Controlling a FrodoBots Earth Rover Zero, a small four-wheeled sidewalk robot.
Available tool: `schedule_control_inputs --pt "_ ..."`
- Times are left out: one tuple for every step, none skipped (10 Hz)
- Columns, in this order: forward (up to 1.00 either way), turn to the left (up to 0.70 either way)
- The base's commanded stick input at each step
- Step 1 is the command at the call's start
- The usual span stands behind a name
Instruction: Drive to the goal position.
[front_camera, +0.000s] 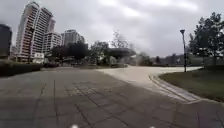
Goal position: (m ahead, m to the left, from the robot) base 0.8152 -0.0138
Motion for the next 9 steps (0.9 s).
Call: schedule_control_inputs --pt "1.0 0.0" --pt "1.0 0.0" --pt "1.0 0.0" --pt "0.72 0.0" --pt "0.42 0.0" --pt "0.13 0.0" --pt "0.0 0.0" --pt "0.0 0.0" --pt "0.0 0.0"
